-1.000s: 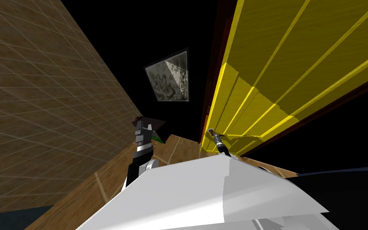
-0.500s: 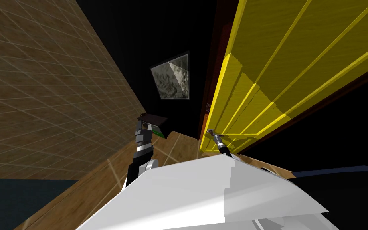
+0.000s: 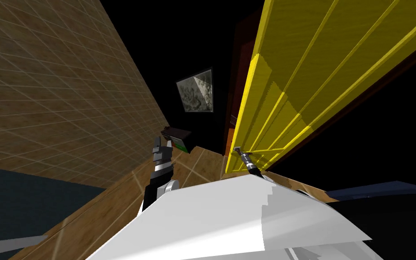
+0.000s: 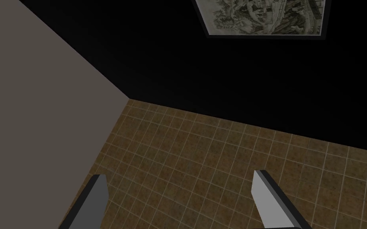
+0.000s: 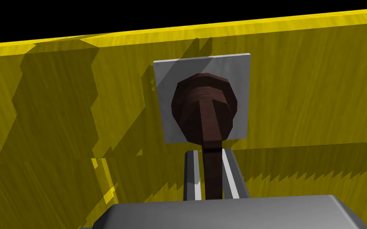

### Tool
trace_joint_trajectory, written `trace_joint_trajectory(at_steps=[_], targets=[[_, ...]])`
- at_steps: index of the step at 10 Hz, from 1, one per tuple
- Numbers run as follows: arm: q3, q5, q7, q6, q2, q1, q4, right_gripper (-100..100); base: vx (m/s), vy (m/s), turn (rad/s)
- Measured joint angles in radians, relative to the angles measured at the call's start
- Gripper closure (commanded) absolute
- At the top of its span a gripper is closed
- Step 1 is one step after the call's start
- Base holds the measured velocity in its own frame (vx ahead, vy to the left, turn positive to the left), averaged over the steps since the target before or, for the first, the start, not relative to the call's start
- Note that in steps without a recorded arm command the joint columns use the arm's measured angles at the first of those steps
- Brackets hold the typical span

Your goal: Pull the door open

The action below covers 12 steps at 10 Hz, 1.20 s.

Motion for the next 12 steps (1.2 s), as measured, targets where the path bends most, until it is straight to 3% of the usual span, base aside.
trace_joint_trajectory(at_steps=[4,6,9,10,11,12], targets=[[0.056,-0.016,-0.021,-0.035,-0.028,-0.002,0.015,100,-0.206,-0.075,0.113],[0.091,-0.026,-0.031,-0.046,-0.045,0.010,-0.003,100,-0.255,-0.103,0.129],[0.130,-0.031,-0.043,-0.071,-0.052,0.007,0.019,100,-0.137,-0.057,0.118],[0.133,-0.033,-0.049,-0.086,-0.061,0.019,0.022,100,-0.225,-0.055,0.207],[0.139,-0.033,-0.061,-0.119,-0.071,0.011,0.055,100,-0.199,-0.045,0.106],[0.143,-0.033,-0.070,-0.129,-0.081,0.025,0.043,100,-0.180,-0.044,0.121]])
